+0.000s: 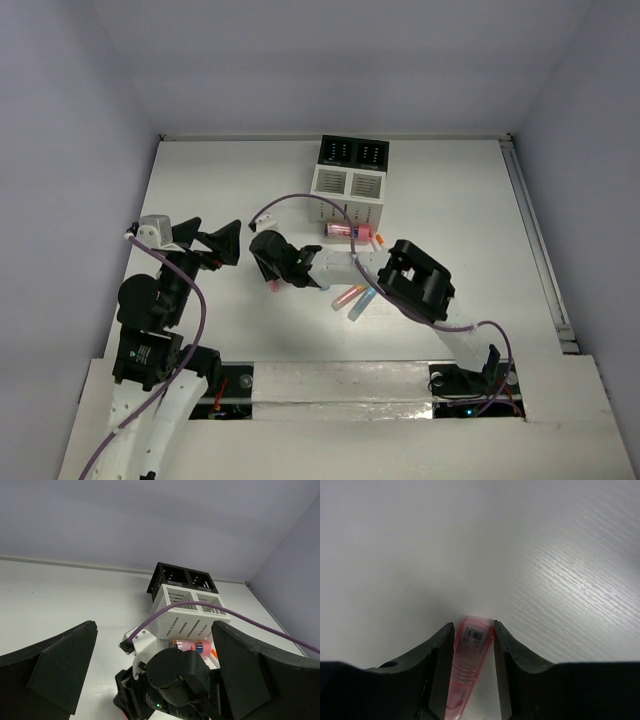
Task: Sort the stationery into containers
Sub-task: Pick up the pen from the center of the board, then place the pen in the storage box.
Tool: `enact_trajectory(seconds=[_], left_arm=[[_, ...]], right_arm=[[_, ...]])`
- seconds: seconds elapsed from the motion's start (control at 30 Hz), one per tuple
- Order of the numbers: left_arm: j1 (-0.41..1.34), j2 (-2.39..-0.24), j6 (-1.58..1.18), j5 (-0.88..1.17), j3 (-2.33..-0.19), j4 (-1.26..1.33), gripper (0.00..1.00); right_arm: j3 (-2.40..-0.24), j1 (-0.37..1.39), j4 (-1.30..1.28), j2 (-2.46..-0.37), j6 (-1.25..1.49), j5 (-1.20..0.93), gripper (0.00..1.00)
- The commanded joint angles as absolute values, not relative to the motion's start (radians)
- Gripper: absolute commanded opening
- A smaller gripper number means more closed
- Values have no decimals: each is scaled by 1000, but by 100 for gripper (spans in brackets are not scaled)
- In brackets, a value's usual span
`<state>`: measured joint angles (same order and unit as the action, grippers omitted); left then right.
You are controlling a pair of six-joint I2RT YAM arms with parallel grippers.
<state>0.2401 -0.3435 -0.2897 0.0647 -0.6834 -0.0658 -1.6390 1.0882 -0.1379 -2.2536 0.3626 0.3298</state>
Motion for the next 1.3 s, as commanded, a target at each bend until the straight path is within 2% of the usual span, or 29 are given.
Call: enact_trajectory(seconds=[0.0, 0.2, 0.47, 0.77, 0.87, 1.27], left_arm=[[236, -330, -290, 49, -718, -35, 99], [236, -333, -288, 43, -719, -37, 99], [236, -336, -288, 48, -718, -34, 99], [245, -348, -288, 60, -716, -34, 99], [245, -353, -287, 67, -716, -31, 99], [255, -360, -279, 66, -719, -34, 99]], right_arm=[[-1575, 1095, -267, -2266, 348, 385, 38], [-1548, 1095, -224, -2221, 356, 387, 26], [-1526, 1036, -126, -2043, 313, 405, 25], [-1624, 783, -11, -1934, 255, 351, 25], [-1689, 692, 47, -1960, 243, 322, 25], [-2026, 531, 124, -2212, 164, 357, 25]])
